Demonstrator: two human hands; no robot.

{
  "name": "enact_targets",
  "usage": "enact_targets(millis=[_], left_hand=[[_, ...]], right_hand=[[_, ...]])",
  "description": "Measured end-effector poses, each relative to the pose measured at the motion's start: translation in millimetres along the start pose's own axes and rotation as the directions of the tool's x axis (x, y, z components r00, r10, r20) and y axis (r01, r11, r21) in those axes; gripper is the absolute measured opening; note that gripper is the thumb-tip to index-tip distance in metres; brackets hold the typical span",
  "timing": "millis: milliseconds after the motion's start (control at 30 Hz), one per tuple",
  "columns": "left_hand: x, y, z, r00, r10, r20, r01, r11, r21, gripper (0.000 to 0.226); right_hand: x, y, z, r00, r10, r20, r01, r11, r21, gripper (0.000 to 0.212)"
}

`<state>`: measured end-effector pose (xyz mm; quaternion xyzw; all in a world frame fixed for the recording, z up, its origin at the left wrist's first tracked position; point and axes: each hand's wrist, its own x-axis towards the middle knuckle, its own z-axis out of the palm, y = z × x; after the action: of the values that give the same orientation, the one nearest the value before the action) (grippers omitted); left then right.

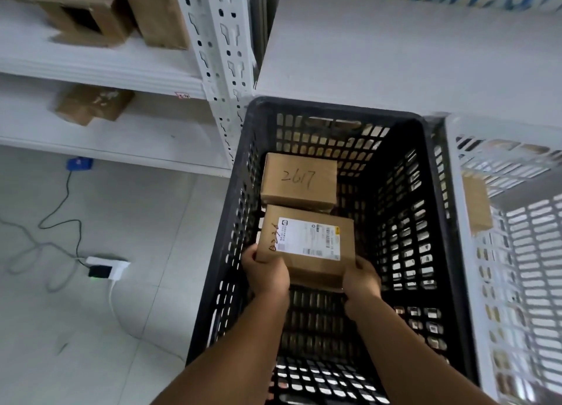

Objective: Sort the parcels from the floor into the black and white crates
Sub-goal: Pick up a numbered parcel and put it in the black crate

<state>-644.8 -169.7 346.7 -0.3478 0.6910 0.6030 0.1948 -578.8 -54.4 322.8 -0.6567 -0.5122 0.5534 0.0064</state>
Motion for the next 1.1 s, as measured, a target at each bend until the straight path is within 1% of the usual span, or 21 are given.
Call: enact_targets(millis=[67, 167, 233, 300, 333, 433, 467, 533, 567, 633, 767, 900, 1000, 1100], left_hand=[[0, 2, 3, 1.000, 0.004, -0.012, -0.004, 1.000, -0.015, 0.044], [3, 5, 8, 1.000, 0.008, -0.021, -0.008, 1.000, 0.003, 0.047], [6, 2, 11, 1.000, -0.017, -0.006, 0.017, 1.000, 0.013, 0.059], [9, -3, 12, 0.997, -0.082, 0.016, 0.082, 0.997, -0.012, 0.074], [11, -6, 13, 0.994, -0.106, 0.013, 0.106, 0.994, -0.019, 0.076], [15, -10, 15, 0.988, -0.152, -0.032, 0.154, 0.984, 0.088, 0.059], [15, -10, 15, 0.985, -0.171, -0.028, 0.173, 0.981, 0.090, 0.056], [13, -6, 17, 0.978, -0.209, 0.005, 0.209, 0.978, 0.005, 0.056], [13, -4, 19, 0.976, -0.219, 0.019, 0.219, 0.975, -0.033, 0.057], [15, -1, 20, 0.974, -0.224, 0.033, 0.225, 0.973, -0.054, 0.058], [16, -1, 19, 0.973, -0.223, 0.064, 0.225, 0.974, -0.029, 0.058], [13, 0, 16, 0.968, -0.237, 0.086, 0.239, 0.971, -0.015, 0.054], [4, 6, 15, 0.963, -0.249, 0.104, 0.252, 0.967, -0.020, 0.050], [-11, 15, 12, 0.964, -0.229, 0.133, 0.231, 0.973, 0.000, 0.046]], right_hand=[[-1, -4, -3, 1.000, -0.016, 0.000, 0.016, 1.000, 0.019, 0.037], [4, -12, 3, 0.999, -0.046, -0.020, 0.046, 0.999, -0.002, 0.039], [8, -14, 11, 0.999, -0.043, 0.013, 0.044, 0.999, -0.019, 0.039], [8, -13, 17, 0.997, -0.030, 0.075, 0.034, 0.998, -0.050, 0.041], [9, -12, 19, 0.995, -0.017, 0.101, 0.025, 0.997, -0.074, 0.043], [11, -10, 25, 0.984, 0.042, 0.176, -0.027, 0.996, -0.089, 0.049], [11, -8, 27, 0.979, 0.049, 0.198, -0.036, 0.997, -0.071, 0.051], [13, -8, 32, 0.974, 0.042, 0.222, -0.030, 0.998, -0.056, 0.050], [15, -8, 34, 0.974, 0.035, 0.225, -0.021, 0.998, -0.063, 0.049], [20, -7, 40, 0.974, 0.012, 0.224, 0.010, 0.995, -0.097, 0.046], [14, -7, 42, 0.974, -0.002, 0.227, 0.029, 0.992, -0.119, 0.042], [-1, -15, 38, 0.972, 0.018, 0.234, 0.009, 0.994, -0.113, 0.047], [-18, -25, 31, 0.973, -0.008, 0.233, 0.041, 0.990, -0.138, 0.046], [-36, -33, 20, 0.981, -0.009, 0.195, 0.023, 0.997, -0.072, 0.059]])
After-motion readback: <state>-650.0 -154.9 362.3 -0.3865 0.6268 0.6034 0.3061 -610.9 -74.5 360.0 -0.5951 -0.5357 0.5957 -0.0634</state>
